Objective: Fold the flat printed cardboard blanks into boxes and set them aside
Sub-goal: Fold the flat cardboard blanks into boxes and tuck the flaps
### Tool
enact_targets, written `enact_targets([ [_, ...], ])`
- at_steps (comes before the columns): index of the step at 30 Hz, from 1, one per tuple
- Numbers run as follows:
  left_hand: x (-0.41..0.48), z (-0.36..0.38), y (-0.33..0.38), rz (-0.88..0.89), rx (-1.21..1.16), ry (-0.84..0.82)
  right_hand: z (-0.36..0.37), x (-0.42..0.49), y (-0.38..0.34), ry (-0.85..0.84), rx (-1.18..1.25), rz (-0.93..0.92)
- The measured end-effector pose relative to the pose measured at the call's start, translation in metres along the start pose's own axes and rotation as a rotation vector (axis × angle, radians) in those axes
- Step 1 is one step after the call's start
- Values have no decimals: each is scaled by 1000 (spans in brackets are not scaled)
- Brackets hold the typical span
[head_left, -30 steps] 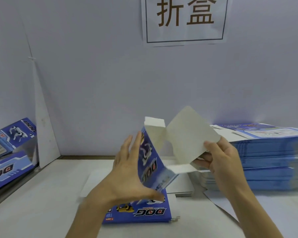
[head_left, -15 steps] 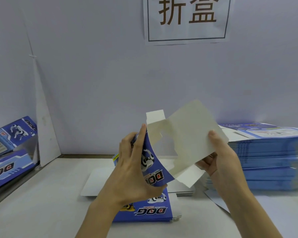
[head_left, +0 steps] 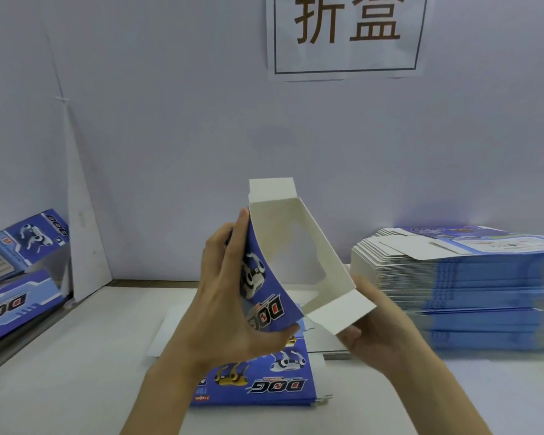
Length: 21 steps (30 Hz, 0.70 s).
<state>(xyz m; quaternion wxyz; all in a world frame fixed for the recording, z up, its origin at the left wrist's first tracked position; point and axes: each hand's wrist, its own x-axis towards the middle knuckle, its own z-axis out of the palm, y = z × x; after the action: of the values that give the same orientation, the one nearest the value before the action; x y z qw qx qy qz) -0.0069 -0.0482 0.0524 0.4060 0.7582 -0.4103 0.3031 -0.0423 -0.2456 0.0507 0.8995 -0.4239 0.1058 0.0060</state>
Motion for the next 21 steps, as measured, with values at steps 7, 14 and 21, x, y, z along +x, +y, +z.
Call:
enact_targets([
  [7, -2, -17, 6, -149, -41, -84, -6, -12, -22, 134, -301, -634],
  [14, 2, -23, 16, -124, 15, -116, -5, -22, -23, 192, -375, -928],
  [21, 1, -13, 19, -136, 43, -209, -12, -15, -16, 327, -548, -1211],
])
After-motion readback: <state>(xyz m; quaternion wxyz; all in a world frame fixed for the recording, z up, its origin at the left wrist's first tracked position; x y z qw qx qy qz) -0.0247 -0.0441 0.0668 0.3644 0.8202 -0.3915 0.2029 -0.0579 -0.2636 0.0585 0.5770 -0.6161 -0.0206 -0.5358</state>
